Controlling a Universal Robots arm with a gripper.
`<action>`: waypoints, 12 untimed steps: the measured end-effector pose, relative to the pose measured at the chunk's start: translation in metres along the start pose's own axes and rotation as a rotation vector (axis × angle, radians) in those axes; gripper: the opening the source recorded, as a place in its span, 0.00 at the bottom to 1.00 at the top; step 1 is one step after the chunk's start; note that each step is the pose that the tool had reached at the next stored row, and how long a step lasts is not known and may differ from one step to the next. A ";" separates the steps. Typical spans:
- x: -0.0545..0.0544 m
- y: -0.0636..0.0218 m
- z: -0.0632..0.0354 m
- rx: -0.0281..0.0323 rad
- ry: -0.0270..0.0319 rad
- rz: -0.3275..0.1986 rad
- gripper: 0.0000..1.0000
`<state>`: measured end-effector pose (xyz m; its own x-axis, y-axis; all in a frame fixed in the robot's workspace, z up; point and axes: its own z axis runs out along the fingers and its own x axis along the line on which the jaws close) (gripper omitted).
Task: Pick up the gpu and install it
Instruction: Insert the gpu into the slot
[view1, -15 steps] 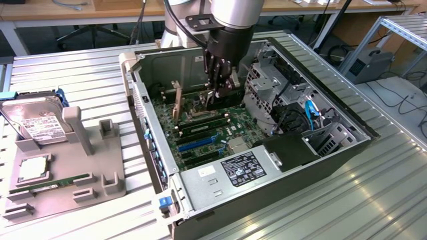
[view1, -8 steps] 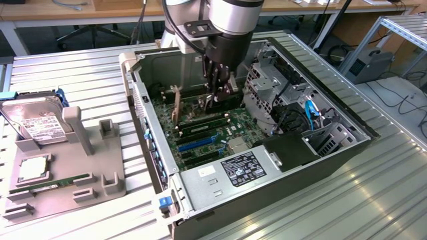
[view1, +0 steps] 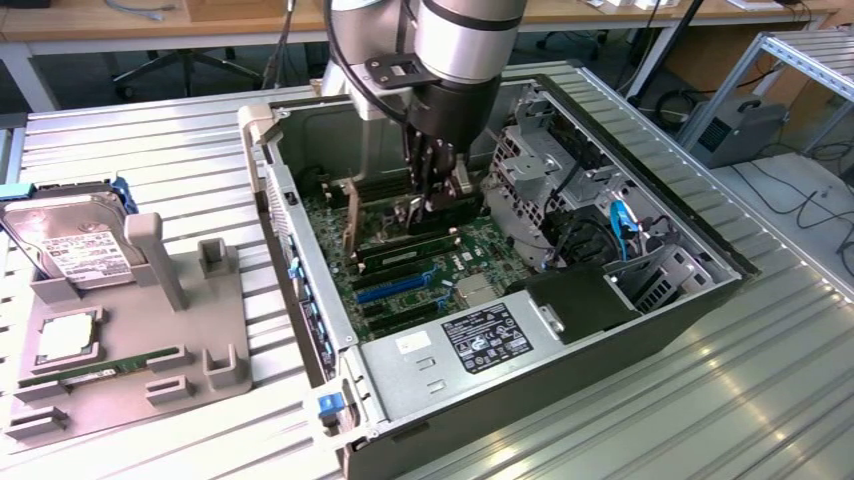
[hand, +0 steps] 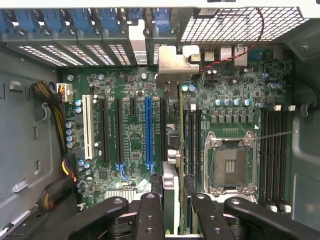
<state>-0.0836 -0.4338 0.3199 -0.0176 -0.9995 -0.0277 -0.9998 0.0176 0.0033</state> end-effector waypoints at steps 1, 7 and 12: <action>0.000 0.0002 0.0010 0.0000 0.0000 0.000 0.27; 0.000 0.0012 0.0044 0.0000 0.0000 0.000 0.27; 0.000 0.0019 0.0062 0.0000 -0.0001 0.000 0.27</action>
<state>-0.0856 -0.4340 0.3137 -0.0176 -0.9995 -0.0278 -0.9998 0.0176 0.0033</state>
